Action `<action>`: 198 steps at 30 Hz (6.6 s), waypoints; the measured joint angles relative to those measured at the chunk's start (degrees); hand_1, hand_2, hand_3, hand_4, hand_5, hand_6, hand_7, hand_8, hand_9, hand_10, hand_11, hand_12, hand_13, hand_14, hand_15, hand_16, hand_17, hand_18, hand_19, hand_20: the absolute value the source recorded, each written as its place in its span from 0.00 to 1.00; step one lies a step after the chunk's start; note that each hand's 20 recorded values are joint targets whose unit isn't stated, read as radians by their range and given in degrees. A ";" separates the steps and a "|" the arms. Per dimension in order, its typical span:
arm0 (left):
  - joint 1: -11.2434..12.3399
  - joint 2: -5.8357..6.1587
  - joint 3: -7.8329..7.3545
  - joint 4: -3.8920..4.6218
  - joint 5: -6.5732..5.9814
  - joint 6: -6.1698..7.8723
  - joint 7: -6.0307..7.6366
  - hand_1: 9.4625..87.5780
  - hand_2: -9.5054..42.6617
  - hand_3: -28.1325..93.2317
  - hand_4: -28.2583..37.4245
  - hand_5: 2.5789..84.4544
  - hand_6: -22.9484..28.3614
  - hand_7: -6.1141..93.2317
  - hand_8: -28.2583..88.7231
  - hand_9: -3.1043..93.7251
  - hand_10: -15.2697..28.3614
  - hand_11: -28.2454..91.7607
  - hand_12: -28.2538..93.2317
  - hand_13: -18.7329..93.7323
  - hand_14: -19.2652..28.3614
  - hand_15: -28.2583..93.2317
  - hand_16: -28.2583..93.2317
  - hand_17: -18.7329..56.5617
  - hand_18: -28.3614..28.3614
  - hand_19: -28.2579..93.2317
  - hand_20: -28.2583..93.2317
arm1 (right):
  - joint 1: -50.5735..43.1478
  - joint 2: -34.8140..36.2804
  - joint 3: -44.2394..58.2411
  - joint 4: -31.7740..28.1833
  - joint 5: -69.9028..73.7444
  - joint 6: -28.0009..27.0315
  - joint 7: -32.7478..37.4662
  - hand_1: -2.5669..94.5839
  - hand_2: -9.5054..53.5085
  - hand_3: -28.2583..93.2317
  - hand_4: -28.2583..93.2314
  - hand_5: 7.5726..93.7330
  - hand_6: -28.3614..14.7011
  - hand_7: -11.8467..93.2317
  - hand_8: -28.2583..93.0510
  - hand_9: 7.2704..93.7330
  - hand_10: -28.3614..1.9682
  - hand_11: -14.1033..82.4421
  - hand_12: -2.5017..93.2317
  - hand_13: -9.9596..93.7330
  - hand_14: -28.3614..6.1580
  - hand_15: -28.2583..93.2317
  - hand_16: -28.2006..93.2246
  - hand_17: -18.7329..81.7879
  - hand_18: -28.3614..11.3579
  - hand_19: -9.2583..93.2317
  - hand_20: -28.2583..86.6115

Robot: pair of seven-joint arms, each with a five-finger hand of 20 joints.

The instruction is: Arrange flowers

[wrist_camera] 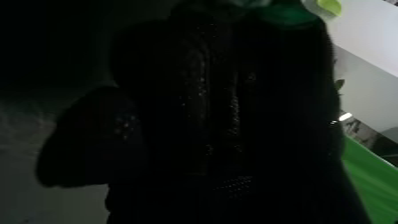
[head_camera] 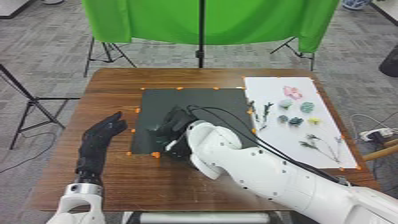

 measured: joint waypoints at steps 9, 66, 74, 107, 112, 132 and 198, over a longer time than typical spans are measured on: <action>0.28 -0.24 -0.71 -0.21 0.00 0.01 0.02 0.24 0.11 0.76 0.13 0.55 0.53 0.14 0.19 0.50 0.65 0.37 0.33 0.48 0.75 0.42 0.25 0.32 0.69 0.26 0.39 | -0.36 0.45 0.81 0.27 -1.11 -1.09 -0.64 0.38 0.00 0.72 0.13 0.81 0.56 0.31 0.18 0.92 0.45 0.47 0.27 1.00 0.68 0.60 0.49 0.87 0.52 0.96 0.54; 2.13 -1.38 -3.04 -0.96 -0.96 -0.16 0.40 0.24 0.11 0.76 0.12 0.55 0.53 0.14 0.19 0.51 0.66 0.37 0.33 0.48 0.76 0.42 0.25 0.32 0.69 0.26 0.39 | -6.55 8.30 5.76 -10.46 -2.74 -27.26 -5.23 0.23 0.36 0.74 0.15 0.71 0.57 0.21 0.17 0.92 0.41 0.51 0.31 0.98 0.63 0.67 0.49 0.85 0.40 1.00 0.62; 2.01 -1.48 -2.92 -0.95 -0.96 -0.35 0.39 0.24 0.11 0.76 0.13 0.55 0.53 0.14 0.19 0.51 0.66 0.37 0.33 0.48 0.75 0.42 0.25 0.32 0.69 0.26 0.39 | -6.70 7.66 7.15 -9.44 -1.47 -26.37 -5.00 0.23 0.32 0.74 0.15 0.71 0.57 0.21 0.17 0.92 0.40 0.51 0.31 0.98 0.63 0.67 0.49 0.85 0.40 1.00 0.62; 2.52 -1.59 -3.40 -1.31 -1.06 2.77 2.58 0.26 0.08 0.77 0.14 0.56 0.52 0.15 0.19 0.51 0.65 0.37 0.34 0.48 0.74 0.42 0.25 0.32 0.69 0.26 0.39 | -63.45 29.10 80.20 -33.41 -39.12 -21.75 -2.91 0.41 0.00 0.64 0.00 0.59 0.53 0.22 0.20 0.63 0.36 0.32 0.29 0.86 0.58 0.67 0.47 0.71 0.32 0.98 0.61; 2.50 -1.41 -3.44 -1.31 -1.12 2.80 2.74 0.27 0.07 0.77 0.14 0.56 0.53 0.16 0.19 0.47 0.63 0.37 0.33 0.45 0.70 0.39 0.24 0.36 0.69 0.28 0.41 | -68.96 29.53 82.77 -28.61 -41.64 -22.69 -2.58 0.43 0.00 0.62 0.00 0.60 0.51 0.22 0.20 0.64 0.36 0.32 0.28 0.86 0.59 0.67 0.47 0.71 0.33 0.99 0.61; 1.82 -0.85 -2.06 -1.21 -4.86 7.56 6.07 0.27 0.07 0.77 0.14 0.55 0.53 0.16 0.19 0.45 0.63 0.36 0.34 0.45 0.71 0.39 0.25 0.35 0.70 0.29 0.41 | -69.19 29.97 70.49 -20.49 -48.28 -7.61 -1.05 0.68 0.00 0.65 0.07 0.85 0.67 0.31 0.34 0.96 0.64 0.29 0.47 0.96 0.73 0.69 0.49 0.82 0.43 1.00 0.68; 3.31 -1.07 -3.57 -2.17 -4.26 1.16 0.41 0.25 0.09 0.76 0.14 0.54 0.53 0.14 0.19 0.46 0.64 0.36 0.34 0.45 0.74 0.39 0.25 0.33 0.70 0.28 0.40 | -17.48 8.96 13.97 -12.77 -24.87 -6.48 -2.70 0.85 0.00 0.00 0.54 0.82 0.61 0.30 0.34 0.94 0.53 0.48 0.29 1.00 0.75 0.66 0.51 0.85 0.47 1.00 0.67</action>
